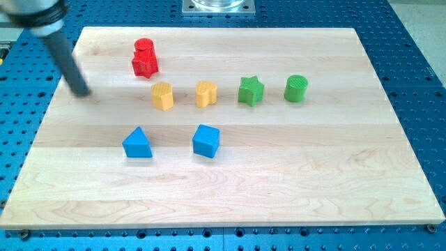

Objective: Move the red circle to the left of the red star

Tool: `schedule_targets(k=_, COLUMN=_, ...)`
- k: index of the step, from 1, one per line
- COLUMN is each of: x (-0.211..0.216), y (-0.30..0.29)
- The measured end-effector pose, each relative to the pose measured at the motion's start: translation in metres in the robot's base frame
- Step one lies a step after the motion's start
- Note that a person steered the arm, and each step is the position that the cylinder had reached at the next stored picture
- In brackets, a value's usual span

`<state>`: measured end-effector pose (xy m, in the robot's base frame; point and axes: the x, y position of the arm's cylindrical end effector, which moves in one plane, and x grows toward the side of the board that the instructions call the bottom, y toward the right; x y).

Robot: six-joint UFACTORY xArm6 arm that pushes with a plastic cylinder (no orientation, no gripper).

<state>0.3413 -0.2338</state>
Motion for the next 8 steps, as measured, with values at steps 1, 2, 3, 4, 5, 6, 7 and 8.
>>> schedule_targets(k=1, x=-0.092, y=0.020)
schedule_targets(k=2, x=-0.134, y=0.050)
schedule_targets(k=3, x=-0.096, y=0.089)
schedule_targets(k=4, x=-0.041, y=0.072)
schedule_targets(k=5, x=-0.002, y=0.015)
schedule_targets(k=6, x=-0.028, y=0.023)
schedule_targets(k=7, x=-0.032, y=0.108)
schedule_targets(k=8, x=-0.008, y=0.135)
